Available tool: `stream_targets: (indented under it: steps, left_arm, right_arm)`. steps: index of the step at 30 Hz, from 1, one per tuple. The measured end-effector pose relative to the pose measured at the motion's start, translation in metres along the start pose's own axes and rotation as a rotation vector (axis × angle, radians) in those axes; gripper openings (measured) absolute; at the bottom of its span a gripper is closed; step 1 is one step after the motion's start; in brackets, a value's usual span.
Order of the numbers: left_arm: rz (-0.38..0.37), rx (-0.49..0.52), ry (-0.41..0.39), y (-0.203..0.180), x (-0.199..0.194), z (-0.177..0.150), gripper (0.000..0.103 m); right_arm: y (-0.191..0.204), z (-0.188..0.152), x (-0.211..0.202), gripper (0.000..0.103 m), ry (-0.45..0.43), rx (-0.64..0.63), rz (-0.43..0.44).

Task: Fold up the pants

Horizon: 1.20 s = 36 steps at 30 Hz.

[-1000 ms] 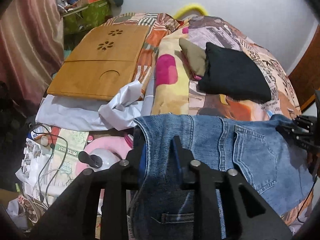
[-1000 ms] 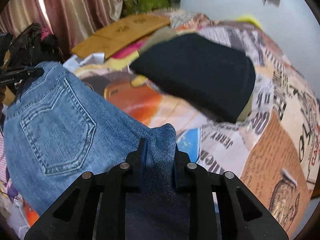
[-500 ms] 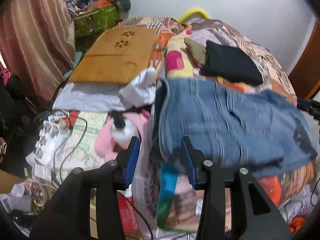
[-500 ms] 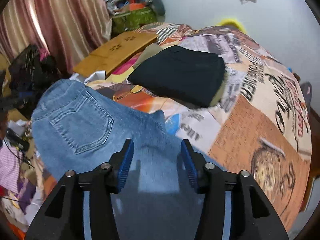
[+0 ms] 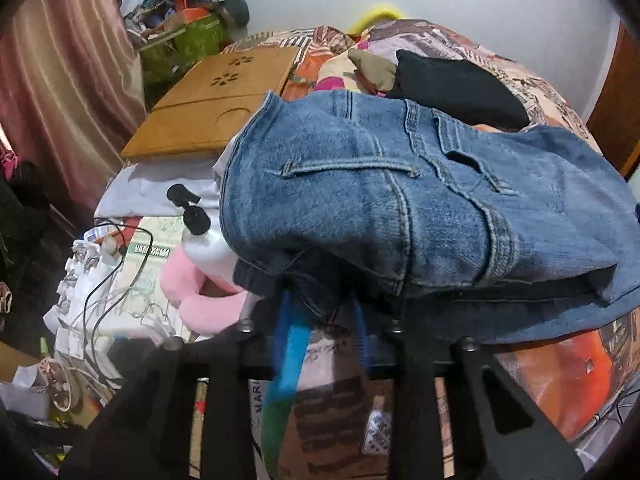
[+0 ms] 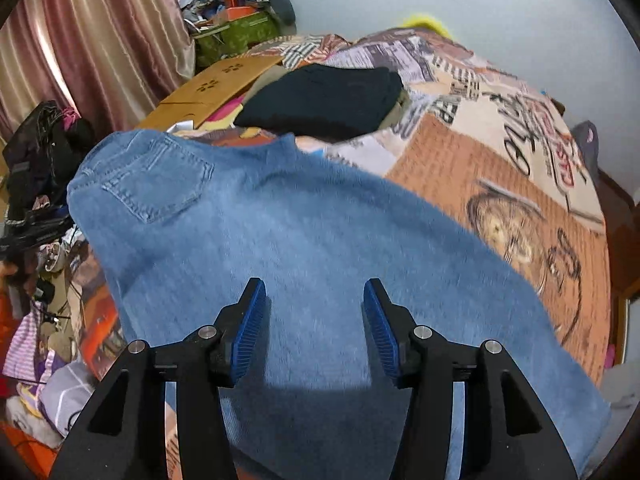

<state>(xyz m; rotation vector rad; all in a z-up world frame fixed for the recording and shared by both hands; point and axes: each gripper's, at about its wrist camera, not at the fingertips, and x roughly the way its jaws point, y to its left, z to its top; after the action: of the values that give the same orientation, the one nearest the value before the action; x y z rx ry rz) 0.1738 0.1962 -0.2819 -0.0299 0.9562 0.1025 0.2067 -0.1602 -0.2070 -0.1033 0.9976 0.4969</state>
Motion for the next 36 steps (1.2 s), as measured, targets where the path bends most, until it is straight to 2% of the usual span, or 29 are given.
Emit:
stream_targets:
  steps: [4,6,11,14,19,20,21,22,24,26,28,34,36]
  left_arm:
    - [0.042,-0.030,-0.039,0.014,-0.008,0.009,0.014]
    - [0.045,-0.040,-0.047,0.023,-0.010,0.015,0.013]
    - [0.081,0.014,-0.069,0.026,-0.014,0.032,0.013]
    - [0.097,0.043,-0.048,0.029,-0.006,0.031,0.015]
    - [0.096,0.060,0.020,0.040,0.007,0.010,0.017]
    - [0.141,0.062,0.020,0.042,0.007,0.007,0.016]
    - [0.216,0.058,0.025,0.050,0.006,0.003,0.016]
    - [0.207,0.037,0.028,0.058,0.003,0.001,0.016]
    - [0.126,-0.047,0.020,0.080,-0.011,-0.002,0.016]
    - [0.096,-0.085,-0.009,0.088,-0.026,-0.002,0.016]
    - [0.036,-0.110,-0.038,0.088,-0.042,0.001,0.016]
    - [-0.137,-0.071,-0.111,0.042,-0.062,0.022,0.017]
    - [-0.165,-0.053,-0.102,0.026,-0.056,0.025,0.023]
  right_arm:
    - [-0.001,-0.013,0.006,0.047,0.009,0.005,0.005]
    - [-0.002,-0.013,0.006,0.047,0.007,0.004,0.006]
    - [-0.001,-0.015,0.007,0.047,0.007,-0.003,0.002]
    - [-0.001,-0.016,0.007,0.047,0.004,0.002,0.003]
    - [-0.003,-0.017,0.007,0.047,0.000,0.004,0.004]
    - [-0.003,-0.017,0.007,0.047,0.000,0.003,0.005]
    - [-0.003,-0.017,0.007,0.047,0.001,0.002,0.004]
    - [-0.003,-0.017,0.007,0.047,0.003,0.001,0.002]
    - [-0.003,-0.016,0.007,0.047,0.006,0.000,0.001]
    - [-0.003,-0.016,0.007,0.047,0.007,-0.003,0.000]
    - [-0.002,-0.016,0.007,0.047,0.005,0.001,-0.002]
    - [0.000,-0.010,0.003,0.048,-0.004,0.027,-0.008]
    - [0.002,-0.009,0.000,0.048,-0.016,0.033,-0.003]
